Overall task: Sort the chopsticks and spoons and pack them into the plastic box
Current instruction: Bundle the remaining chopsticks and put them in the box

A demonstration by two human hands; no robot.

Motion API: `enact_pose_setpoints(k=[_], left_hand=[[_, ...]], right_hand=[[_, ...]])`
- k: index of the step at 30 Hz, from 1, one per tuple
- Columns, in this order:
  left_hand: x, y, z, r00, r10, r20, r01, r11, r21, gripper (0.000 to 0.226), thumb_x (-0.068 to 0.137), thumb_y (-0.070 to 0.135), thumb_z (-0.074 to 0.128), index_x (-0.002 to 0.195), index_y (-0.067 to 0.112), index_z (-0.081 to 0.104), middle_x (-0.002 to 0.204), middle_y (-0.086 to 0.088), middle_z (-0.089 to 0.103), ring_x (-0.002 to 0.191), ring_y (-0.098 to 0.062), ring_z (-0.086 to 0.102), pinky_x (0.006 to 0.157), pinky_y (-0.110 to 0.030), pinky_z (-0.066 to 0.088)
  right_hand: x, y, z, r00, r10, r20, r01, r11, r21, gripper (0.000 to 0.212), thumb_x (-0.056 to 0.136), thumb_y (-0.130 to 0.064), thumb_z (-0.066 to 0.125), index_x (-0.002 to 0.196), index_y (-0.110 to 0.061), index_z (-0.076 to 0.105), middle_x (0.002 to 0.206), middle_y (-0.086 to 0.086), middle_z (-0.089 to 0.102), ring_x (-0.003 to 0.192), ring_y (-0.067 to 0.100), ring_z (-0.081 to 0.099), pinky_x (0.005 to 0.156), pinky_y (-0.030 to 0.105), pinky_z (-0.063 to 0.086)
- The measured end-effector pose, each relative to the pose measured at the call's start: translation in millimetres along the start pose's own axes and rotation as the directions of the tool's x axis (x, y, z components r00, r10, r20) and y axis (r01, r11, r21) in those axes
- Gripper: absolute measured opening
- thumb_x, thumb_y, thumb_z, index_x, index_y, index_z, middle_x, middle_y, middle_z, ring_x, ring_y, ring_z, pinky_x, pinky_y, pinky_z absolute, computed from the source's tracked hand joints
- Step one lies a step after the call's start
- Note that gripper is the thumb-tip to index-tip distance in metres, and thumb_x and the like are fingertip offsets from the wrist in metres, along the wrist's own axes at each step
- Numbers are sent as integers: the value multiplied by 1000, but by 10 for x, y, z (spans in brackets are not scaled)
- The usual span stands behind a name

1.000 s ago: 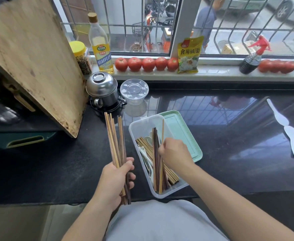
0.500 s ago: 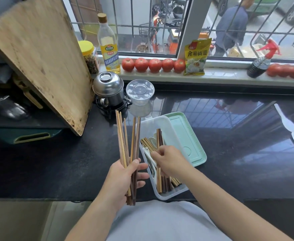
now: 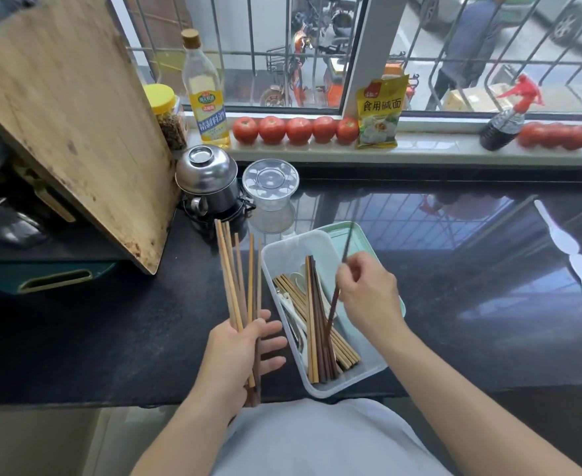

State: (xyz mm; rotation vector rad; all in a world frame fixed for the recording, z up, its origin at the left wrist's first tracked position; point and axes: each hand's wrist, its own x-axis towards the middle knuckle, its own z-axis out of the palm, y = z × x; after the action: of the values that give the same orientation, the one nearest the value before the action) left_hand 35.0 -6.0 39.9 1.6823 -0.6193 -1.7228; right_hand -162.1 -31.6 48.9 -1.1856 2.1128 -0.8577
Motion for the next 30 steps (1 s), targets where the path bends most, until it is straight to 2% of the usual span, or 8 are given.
enact_pose_setpoints(k=[4, 11, 14, 18, 23, 26, 28, 30], left_hand=[[5, -17, -28, 998, 11, -56, -12, 1000, -13, 16, 104, 11, 58, 113, 13, 70, 96, -11, 79, 85, -29, 78, 66, -41, 64], [-65, 18, -9, 999, 40, 36, -40, 999, -12, 16, 106, 11, 54, 120, 15, 61, 94, -7, 81, 86, -30, 78, 66, -39, 65], [-59, -2, -34, 997, 39, 69, -39, 999, 5, 17, 107, 15, 53, 122, 14, 59, 100, -6, 80, 87, -27, 79, 72, -42, 63], [-71, 8, -10, 978, 51, 201, -69, 994, 88, 18, 106, 17, 56, 123, 13, 62, 102, -8, 80, 92, -30, 78, 77, -43, 62], [-82, 46, 96, 951, 17, 307, -55, 992, 116, 19, 105, 16, 58, 119, 13, 69, 102, -13, 79, 90, -33, 77, 77, -42, 63], [-31, 35, 73, 978, 19, 209, -39, 995, 88, 17, 105, 17, 57, 116, 8, 67, 98, -12, 80, 89, -33, 78, 75, -44, 64], [-5, 17, 6, 992, 36, 123, -47, 995, 86, 15, 106, 18, 55, 113, 11, 66, 95, -10, 80, 85, -30, 78, 70, -41, 64], [9, 1, -53, 996, 55, 73, -62, 994, 95, 14, 106, 18, 55, 113, 13, 67, 96, -9, 79, 80, -27, 78, 65, -36, 62]], right_hand=[[-18, 181, 298, 959, 79, 271, 37, 917, -398, 21, 96, -26, 50, 87, -13, 64, 82, 5, 65, 77, 27, 60, 65, 34, 46], [-38, 225, 405, 962, 54, 269, 106, 831, -546, 23, 100, -32, 51, 96, -12, 60, 89, 9, 62, 78, 30, 50, 67, 34, 39], [-178, 150, 312, 955, -21, 296, 138, 914, -383, 21, 98, -36, 51, 94, -21, 65, 88, 0, 67, 79, 24, 58, 71, 36, 49], [-445, -11, 297, 876, 23, 482, -78, 992, 94, 17, 97, -36, 59, 87, -27, 70, 79, -8, 72, 69, 6, 65, 67, 28, 53], [-441, -146, 219, 891, 9, 454, -172, 932, 320, 28, 97, -21, 64, 72, -10, 66, 65, -3, 63, 60, 8, 63, 62, 31, 53], [-197, -115, 106, 979, 112, 172, -164, 930, 329, 31, 99, -27, 59, 78, -5, 65, 65, 4, 65, 55, 14, 59, 60, 36, 50], [-16, -49, -14, 996, 80, 27, -84, 983, 161, 33, 101, -30, 55, 78, -7, 64, 69, 7, 69, 57, 20, 64, 62, 41, 56], [74, 43, -61, 993, 16, 120, 2, 988, -153, 36, 101, -35, 53, 74, -11, 60, 69, 6, 67, 65, 26, 65, 66, 41, 56]])
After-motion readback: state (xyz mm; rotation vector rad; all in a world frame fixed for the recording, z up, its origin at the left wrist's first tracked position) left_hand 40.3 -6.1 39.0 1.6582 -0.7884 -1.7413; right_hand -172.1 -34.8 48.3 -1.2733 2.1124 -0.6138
